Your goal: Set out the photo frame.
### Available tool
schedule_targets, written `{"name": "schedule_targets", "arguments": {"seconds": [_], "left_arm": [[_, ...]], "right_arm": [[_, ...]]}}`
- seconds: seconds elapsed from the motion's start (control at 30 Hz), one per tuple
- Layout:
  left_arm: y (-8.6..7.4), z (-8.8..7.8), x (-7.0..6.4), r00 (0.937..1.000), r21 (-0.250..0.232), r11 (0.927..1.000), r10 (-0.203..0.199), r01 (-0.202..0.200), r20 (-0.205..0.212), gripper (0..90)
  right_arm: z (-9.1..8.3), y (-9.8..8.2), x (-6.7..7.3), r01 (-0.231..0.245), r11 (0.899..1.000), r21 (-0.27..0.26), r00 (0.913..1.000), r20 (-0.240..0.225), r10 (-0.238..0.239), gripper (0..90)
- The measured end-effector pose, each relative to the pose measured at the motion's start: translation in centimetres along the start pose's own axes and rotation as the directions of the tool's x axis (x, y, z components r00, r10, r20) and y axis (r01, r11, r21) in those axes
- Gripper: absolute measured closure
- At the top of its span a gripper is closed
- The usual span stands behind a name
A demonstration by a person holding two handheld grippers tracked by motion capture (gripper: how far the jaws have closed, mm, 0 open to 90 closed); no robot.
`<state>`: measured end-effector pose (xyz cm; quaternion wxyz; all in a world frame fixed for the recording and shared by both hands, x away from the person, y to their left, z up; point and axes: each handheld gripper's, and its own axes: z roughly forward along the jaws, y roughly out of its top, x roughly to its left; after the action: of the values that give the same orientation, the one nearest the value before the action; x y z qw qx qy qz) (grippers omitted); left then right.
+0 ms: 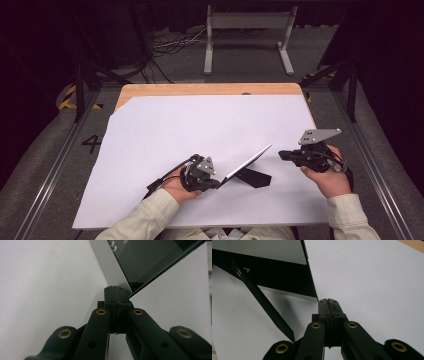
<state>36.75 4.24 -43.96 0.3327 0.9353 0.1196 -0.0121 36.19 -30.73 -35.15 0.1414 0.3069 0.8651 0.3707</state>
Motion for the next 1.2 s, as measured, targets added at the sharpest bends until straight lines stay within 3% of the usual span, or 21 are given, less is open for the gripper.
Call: {"name": "schedule_targets", "arguments": {"seconds": [0.27, 0.6, 1.2], "left_arm": [[0.2, 0.3, -0.3, 0.9989, 0.000, 0.9999, 0.015, -0.015, 0.044, 90.0], [0.8, 0.7, -1.3, 0.9957, 0.018, 0.9978, 0.062, -0.063, 0.068, 90.0], [2.4, 2.1, -2.9, 0.9806, 0.032, 0.9897, 0.134, -0.140, 0.143, 90.0]], "right_arm": [[-0.2, 0.1, 0.3, 0.013, 1.000, 0.026, 0.9999, -0.007, -0.013, 90.0], [-0.4, 0.3, 0.5, 0.018, 0.999, 0.031, 0.9998, -0.007, -0.017, 90.0], [-1.2, -0.4, 0.5, 0.005, 1.000, 0.030, 1.0000, 0.008, -0.005, 90.0]]}}
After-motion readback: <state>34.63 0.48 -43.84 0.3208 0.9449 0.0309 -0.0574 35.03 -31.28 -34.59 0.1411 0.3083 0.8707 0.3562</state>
